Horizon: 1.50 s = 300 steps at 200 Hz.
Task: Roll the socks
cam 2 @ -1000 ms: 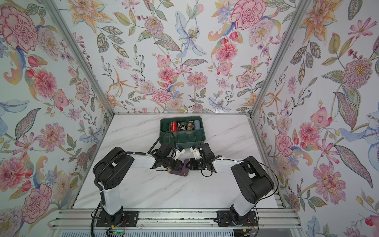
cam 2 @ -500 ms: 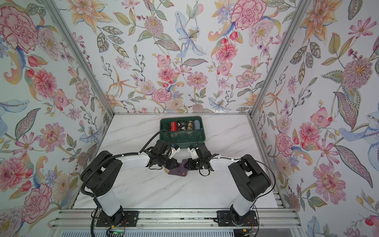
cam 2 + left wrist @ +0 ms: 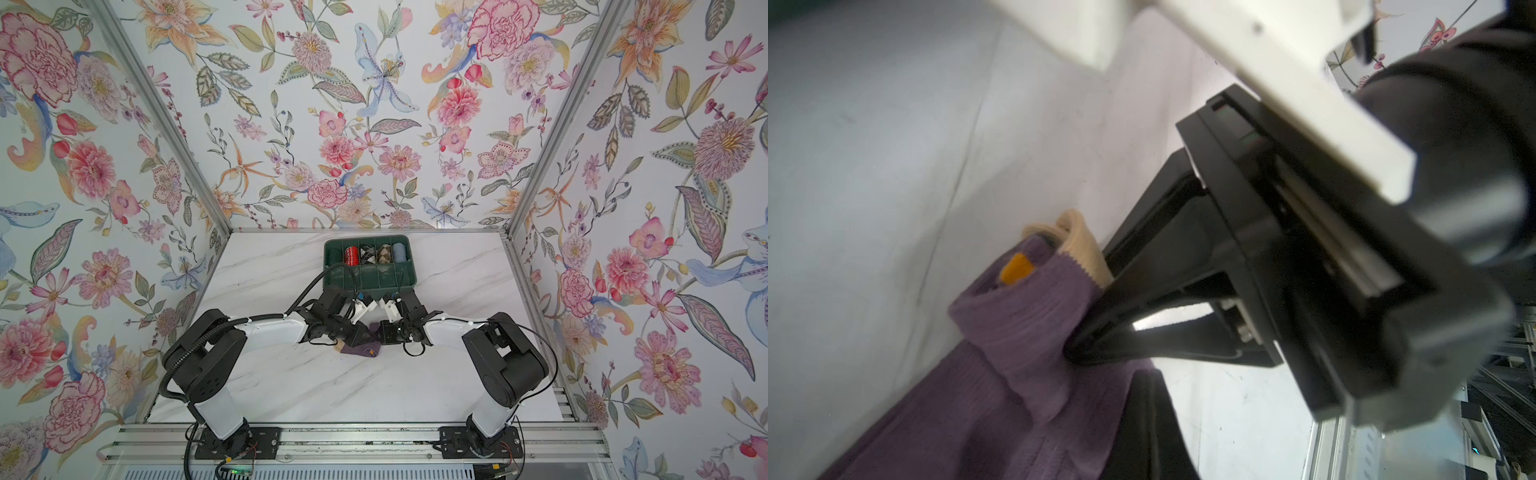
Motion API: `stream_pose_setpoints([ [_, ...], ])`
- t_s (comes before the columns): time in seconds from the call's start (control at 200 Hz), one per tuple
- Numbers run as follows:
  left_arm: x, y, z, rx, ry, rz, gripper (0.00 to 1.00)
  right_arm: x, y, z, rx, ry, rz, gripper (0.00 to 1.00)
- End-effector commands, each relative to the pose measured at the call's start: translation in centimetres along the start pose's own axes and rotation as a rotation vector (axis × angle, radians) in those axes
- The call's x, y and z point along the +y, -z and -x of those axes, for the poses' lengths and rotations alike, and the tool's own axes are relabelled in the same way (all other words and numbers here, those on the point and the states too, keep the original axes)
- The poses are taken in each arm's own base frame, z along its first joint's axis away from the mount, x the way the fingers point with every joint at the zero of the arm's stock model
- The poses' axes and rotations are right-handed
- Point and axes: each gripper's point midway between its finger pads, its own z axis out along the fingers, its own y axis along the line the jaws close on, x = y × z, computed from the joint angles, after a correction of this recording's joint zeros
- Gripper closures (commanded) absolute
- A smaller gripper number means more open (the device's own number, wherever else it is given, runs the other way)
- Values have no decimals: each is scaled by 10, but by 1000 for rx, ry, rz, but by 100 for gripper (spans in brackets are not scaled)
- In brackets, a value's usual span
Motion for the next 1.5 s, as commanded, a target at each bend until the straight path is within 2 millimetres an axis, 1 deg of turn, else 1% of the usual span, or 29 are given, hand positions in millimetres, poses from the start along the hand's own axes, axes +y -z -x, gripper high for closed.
stream_pose_setpoints([
  [0.0,-4,-7,-5,14,8,-38,100,-27,-8,-30,102,-33,-112,100],
  [0.125,4,-11,-13,42,17,-18,100,-27,-8,-30,101,-32,-111,100],
  [0.35,32,-15,-30,95,44,64,100,-24,-9,-26,98,-27,-100,100],
  [0.605,47,-20,-49,141,64,86,100,-24,-7,-25,97,-27,-97,99],
  [0.67,56,-20,-56,142,88,100,100,-24,-6,-24,93,-27,-96,97],
  [0.735,64,-19,-61,138,114,104,100,-24,-5,-24,90,-27,-94,97],
  [0.796,68,-19,-63,129,130,96,100,-23,-3,-23,87,-25,-92,97],
  [0.866,67,-21,-64,126,137,76,100,-23,-2,-22,84,-24,-93,96],
  [0.961,67,-25,-65,122,146,59,100,-23,0,-21,80,-23,-91,91],
  [1.081,69,-26,-70,132,152,62,100,-21,7,-18,63,-29,-83,79],
  [1.191,71,-25,-74,134,160,67,100,-20,21,-12,19,-41,-71,68],
  [1.256,72,-25,-75,129,167,65,100,-20,29,-9,-9,-48,-69,64],
  [1.371,73,-25,-74,115,176,58,100,-26,40,-8,-34,-61,-106,63],
  [1.496,72,-26,-71,100,182,42,100,-39,41,-15,-21,-73,-181,64],
])
